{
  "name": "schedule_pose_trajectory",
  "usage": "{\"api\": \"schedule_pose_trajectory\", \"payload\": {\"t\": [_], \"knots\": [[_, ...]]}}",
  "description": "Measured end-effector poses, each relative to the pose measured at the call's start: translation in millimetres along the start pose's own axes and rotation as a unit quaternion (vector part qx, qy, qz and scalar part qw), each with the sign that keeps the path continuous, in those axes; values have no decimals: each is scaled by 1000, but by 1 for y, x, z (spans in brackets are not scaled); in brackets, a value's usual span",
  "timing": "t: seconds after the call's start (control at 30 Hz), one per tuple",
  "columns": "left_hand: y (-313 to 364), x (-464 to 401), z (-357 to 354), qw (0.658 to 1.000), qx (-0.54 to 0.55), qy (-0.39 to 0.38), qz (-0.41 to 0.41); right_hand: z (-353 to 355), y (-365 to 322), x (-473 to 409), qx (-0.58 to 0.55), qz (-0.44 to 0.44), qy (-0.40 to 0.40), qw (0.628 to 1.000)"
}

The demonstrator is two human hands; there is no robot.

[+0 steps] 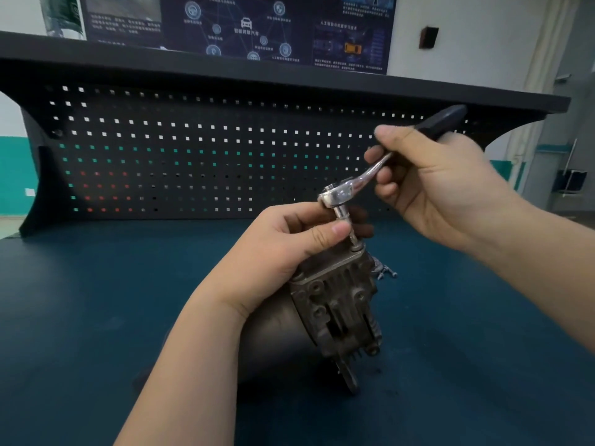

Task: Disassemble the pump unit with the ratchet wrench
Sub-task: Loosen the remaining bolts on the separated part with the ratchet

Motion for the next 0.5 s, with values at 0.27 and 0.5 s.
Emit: {"api": "schedule_pose_trajectory", "payload": {"t": [0.27,0.5], "knots": [[2,-2,-6,1000,-2,-15,-20,-6,10,-14,-42,-119,-70,990],[0,-1,-2,999,-28,28,-10,1,22,-9,-97,-77,2,992]]}}
Point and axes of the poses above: each hand's wrist, its own x-axis away from the middle knuckle, its own z-axis out of the back of the hand, y = z × x, the point moved 7 cm from there along -x, towards the middle knuckle, and after that the axes turned 13 degrees about -y, right-handed, at the moved point
